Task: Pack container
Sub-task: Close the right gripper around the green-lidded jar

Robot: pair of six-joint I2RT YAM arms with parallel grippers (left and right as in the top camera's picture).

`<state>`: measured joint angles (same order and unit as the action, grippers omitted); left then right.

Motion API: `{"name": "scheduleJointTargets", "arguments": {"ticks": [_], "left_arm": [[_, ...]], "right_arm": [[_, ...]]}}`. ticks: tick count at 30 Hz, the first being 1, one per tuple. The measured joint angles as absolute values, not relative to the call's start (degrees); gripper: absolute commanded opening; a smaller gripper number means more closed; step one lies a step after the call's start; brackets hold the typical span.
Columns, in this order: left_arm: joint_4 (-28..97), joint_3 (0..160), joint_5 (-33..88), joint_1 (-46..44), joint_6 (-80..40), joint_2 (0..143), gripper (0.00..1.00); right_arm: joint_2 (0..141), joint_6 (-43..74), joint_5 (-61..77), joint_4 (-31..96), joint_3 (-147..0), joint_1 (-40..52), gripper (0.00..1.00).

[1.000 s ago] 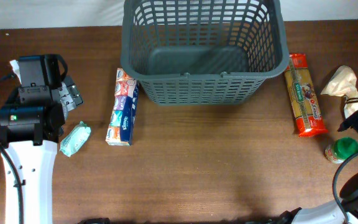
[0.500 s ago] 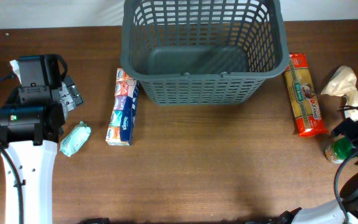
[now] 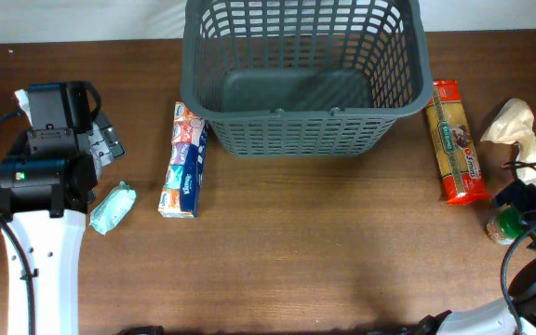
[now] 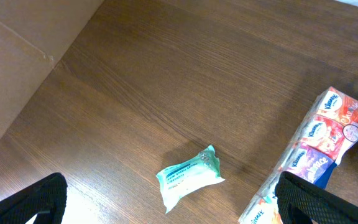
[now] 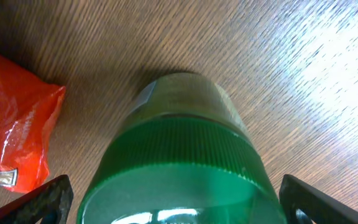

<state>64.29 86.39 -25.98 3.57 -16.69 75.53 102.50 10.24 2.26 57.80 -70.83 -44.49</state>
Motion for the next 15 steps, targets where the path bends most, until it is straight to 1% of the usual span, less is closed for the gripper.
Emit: {"name": "scheduleJointTargets", "arguments": {"ticks": [15], "left_arm": [[64.29,86.39,-25.98,3.57,-16.69,75.53,1.0]], "right_arm": [[102.5,10.22,-1.37,55.57,-67.9,-44.49,0.99]]}}
